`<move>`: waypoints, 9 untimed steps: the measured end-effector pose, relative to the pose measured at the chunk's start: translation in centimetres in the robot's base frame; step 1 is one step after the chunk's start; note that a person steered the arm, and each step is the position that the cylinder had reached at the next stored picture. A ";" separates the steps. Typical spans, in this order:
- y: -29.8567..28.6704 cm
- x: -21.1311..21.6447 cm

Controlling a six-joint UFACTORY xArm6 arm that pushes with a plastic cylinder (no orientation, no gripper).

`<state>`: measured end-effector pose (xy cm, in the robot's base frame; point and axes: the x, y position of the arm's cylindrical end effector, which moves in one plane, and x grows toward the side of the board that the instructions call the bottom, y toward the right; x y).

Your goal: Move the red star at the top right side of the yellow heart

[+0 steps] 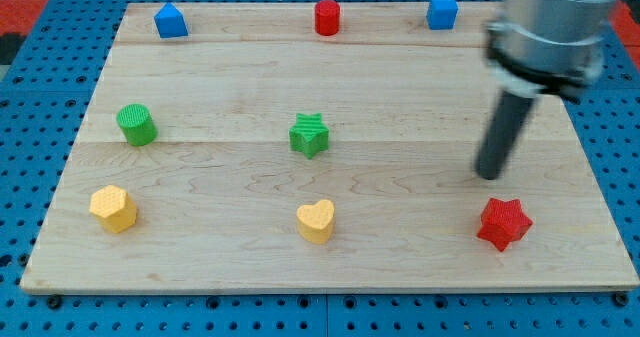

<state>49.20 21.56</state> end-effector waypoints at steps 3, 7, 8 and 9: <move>-7.9 4.2; -11.1 0.9; -9.8 1.6; -1.2 6.5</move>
<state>55.71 20.32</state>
